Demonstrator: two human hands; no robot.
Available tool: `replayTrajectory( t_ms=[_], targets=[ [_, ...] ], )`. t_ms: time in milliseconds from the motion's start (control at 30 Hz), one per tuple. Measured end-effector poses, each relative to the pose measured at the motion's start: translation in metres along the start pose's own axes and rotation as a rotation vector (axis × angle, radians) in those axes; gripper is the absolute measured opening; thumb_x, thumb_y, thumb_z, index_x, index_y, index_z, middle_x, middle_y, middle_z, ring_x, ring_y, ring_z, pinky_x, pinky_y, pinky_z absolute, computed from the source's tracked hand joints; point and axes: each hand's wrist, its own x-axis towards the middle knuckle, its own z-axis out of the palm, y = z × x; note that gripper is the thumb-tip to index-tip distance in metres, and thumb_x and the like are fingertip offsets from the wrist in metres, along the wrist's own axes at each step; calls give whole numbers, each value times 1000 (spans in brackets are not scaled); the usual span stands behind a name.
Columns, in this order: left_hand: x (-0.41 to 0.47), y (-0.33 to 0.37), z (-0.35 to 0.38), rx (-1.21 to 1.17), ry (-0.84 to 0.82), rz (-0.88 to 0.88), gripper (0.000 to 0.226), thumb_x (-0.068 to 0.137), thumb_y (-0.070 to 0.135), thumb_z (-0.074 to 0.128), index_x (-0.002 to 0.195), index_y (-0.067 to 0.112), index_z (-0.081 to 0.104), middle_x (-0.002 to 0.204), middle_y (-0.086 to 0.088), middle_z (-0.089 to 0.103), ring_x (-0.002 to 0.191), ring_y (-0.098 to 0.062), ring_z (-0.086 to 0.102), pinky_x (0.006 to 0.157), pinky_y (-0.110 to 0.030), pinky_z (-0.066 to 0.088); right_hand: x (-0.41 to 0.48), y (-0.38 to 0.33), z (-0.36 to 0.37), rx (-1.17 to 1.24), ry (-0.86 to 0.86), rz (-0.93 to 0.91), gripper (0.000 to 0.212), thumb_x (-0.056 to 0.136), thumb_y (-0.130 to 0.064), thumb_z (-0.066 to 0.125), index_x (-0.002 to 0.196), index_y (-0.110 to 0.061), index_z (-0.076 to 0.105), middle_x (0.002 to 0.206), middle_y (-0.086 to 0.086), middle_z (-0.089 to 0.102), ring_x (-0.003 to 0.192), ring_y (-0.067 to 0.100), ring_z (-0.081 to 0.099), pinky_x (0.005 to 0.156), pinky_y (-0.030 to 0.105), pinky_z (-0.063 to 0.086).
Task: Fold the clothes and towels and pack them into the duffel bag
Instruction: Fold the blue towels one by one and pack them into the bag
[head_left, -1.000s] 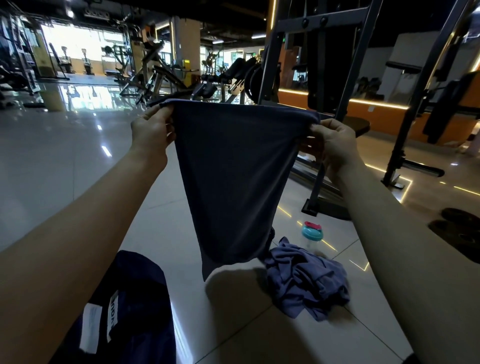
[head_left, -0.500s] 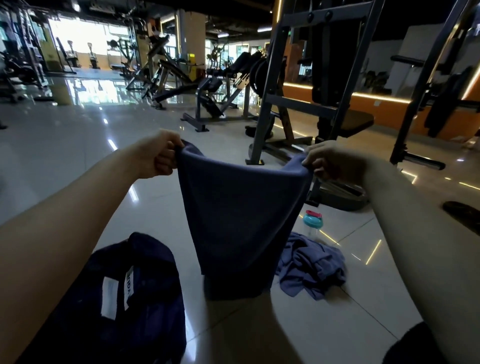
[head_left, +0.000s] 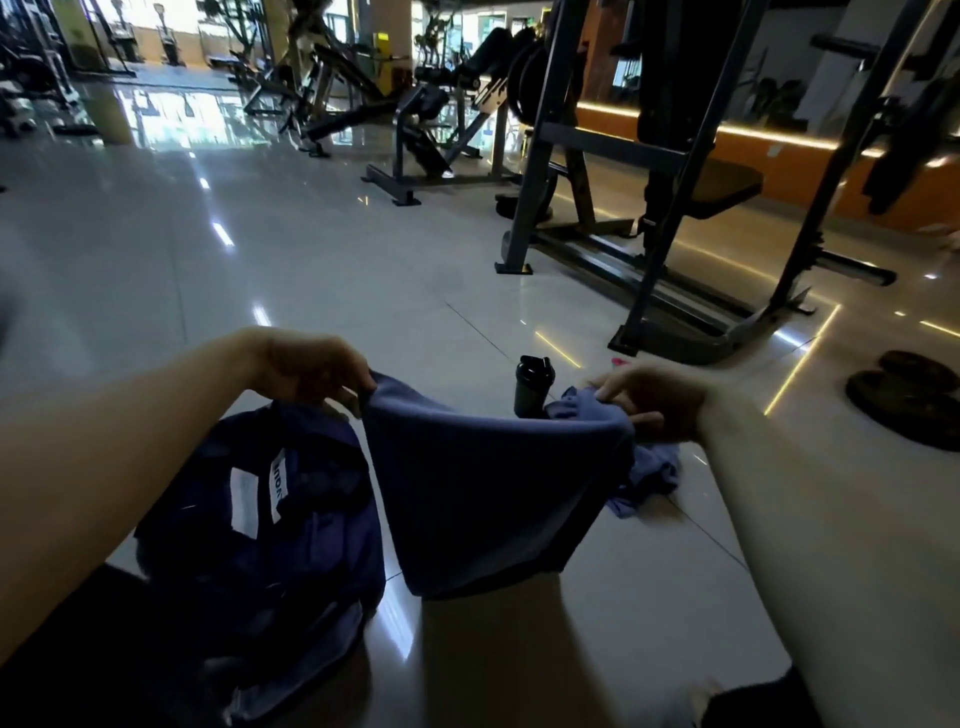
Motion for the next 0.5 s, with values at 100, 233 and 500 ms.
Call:
replayTrajectory(
  t_ms=[100,233,500],
  targets=[
    [22,-25,18,36,-31,-176,11,71,11,70,64,3,65,71,-17,65,62,-27,65,63,-32,59,21,52,-1,28,81,155,40,64,-17,85,83,-15,49,44,3,35,31,12,29,35,19,30],
    [63,-72,42,386,-183,-434,26,84,25,65,92,-1,67,77,-16,66,63,-24,60,59,-28,48,41,107,9,-49,143,406,18,68,-16,74,74,-16,57,48,0,38,36,11,23,39,19,26],
    [139,-155,88,444,131,-255,19,88,3,59,71,4,67,71,-17,62,56,-23,57,58,-31,47,73,165,-16,-162,336,520,13,84,-14,63,94,-9,56,66,5,49,47,15,30,48,27,30]
  ],
)
